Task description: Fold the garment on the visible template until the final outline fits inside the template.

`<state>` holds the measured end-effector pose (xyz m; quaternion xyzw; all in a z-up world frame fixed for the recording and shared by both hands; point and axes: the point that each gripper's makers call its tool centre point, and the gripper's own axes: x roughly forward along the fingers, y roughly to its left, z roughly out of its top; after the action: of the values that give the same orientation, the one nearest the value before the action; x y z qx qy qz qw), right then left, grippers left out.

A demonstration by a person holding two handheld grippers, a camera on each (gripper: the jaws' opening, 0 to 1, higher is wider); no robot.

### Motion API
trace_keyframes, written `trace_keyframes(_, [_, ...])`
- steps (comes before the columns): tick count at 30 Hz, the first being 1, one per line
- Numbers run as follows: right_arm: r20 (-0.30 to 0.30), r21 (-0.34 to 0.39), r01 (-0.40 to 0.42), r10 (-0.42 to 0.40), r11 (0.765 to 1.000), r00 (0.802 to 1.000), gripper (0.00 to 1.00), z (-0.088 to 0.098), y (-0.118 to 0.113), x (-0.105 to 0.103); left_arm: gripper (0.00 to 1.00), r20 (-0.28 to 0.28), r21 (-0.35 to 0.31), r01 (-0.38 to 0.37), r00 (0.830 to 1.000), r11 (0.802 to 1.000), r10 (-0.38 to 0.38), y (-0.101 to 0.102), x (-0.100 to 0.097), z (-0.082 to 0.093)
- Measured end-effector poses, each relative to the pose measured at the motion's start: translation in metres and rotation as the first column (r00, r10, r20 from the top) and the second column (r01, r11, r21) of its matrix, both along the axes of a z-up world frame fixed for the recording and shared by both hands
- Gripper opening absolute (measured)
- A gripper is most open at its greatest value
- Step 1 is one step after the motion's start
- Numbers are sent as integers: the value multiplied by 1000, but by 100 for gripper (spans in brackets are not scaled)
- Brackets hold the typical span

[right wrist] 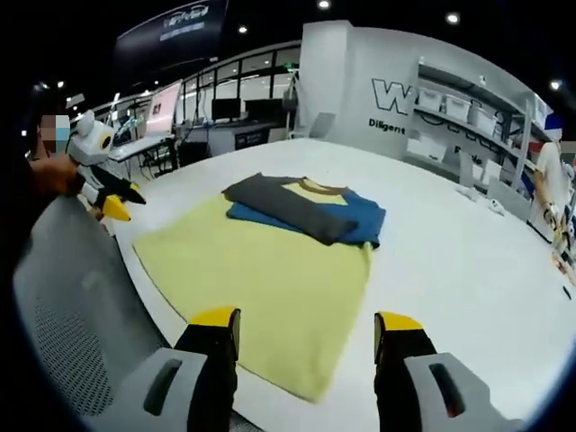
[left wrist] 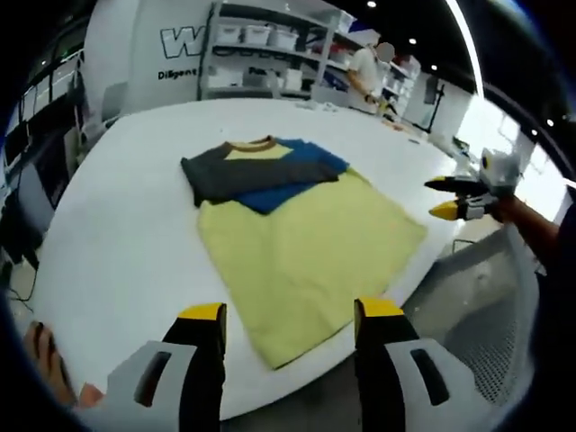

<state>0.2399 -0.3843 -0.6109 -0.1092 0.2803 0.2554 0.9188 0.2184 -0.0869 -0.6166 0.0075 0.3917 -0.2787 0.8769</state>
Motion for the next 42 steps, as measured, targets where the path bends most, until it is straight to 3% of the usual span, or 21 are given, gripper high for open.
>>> trace_keyframes(1, [-12, -11, 1, -1, 1000, 1000, 61, -4, -2, -2, 50, -61, 38, 26, 998, 999, -24, 2, -8, -9])
trace_keyframes(5, [-31, -35, -5, 4, 999, 1000, 60, -12, -7, -5, 45, -118, 42, 43, 992, 998, -38, -1, -14, -18])
trace_keyframes(8, [-53, -47, -11, 8, 999, 999, 59, -19, -9, -9, 37, -192, 77, 72, 980, 994, -56, 1, -25, -28])
trace_keyframes(13, [-68, -63, -22, 18, 998, 998, 57, -27, -10, -13, 27, -225, 134, 73, 974, 988, -41, 10, -25, -40])
trace_keyframes(17, [-73, -80, -35, 29, 996, 997, 57, -31, -10, -15, 28, -264, 161, 76, 964, 984, -31, 15, -25, -52])
trace_keyframes(26, [-69, -78, -44, 39, 996, 997, 56, -32, -8, -16, 15, -276, 172, 64, 961, 983, -14, 13, -17, -61])
trace_keyframes(32, [-59, -68, -45, 41, 997, 997, 55, -30, -4, -14, 0, -247, 271, 144, 966, 952, -76, 20, -9, -64])
trace_keyframes(38, [-59, -70, -49, 44, 996, 997, 55, -30, -5, -15, 0, -261, 289, 174, 960, 942, -97, 20, -9, -63])
trace_keyframes(42, [-87, -88, -82, 74, 993, 993, 51, -35, -6, -21, 0, -251, 335, 150, 966, 930, -65, 45, -3, -59])
